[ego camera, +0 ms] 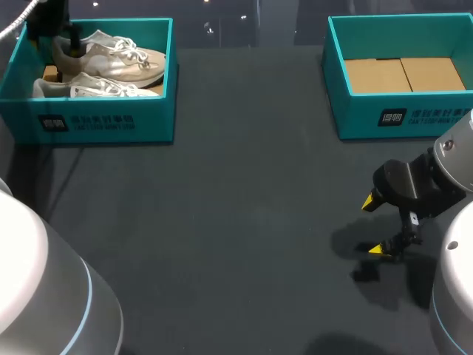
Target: Take the shoe out of the shoebox, open the shoe tongue, remove and reinsert the insole, then place the shoe into the shoebox
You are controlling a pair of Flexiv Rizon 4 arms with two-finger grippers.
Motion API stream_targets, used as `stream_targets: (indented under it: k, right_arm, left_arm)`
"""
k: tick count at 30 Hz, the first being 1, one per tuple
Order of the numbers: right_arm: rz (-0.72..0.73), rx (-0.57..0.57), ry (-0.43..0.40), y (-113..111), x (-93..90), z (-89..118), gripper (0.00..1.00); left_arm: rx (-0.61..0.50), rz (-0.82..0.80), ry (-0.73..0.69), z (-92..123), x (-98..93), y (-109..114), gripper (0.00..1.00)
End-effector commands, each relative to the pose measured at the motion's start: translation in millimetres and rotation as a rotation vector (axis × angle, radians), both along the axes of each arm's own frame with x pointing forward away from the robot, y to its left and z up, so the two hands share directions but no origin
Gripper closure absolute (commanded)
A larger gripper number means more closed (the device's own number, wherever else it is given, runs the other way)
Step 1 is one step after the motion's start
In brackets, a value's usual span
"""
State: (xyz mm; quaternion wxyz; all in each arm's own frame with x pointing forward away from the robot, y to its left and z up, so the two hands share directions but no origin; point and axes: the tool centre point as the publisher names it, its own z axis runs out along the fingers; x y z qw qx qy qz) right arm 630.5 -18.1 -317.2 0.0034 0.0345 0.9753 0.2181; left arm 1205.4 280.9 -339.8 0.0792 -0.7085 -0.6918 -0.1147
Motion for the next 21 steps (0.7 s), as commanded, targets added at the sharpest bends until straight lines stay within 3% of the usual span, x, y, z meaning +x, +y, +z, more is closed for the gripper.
stream_targets:
  k: [1, 21]
  right_arm:
    - [-0.002, -0.003, -0.004, 0, -2.3, 0, 0.00]
    - [-0.002, -0.003, -0.004, 0, -2.3, 0, 0.00]
  left_arm:
    - [-0.012, 0.001, -0.001, 10, -4.4, 0, 0.00]
    - [-0.102, 0.037, -0.029, 69, -29.5, 3, 0.00]
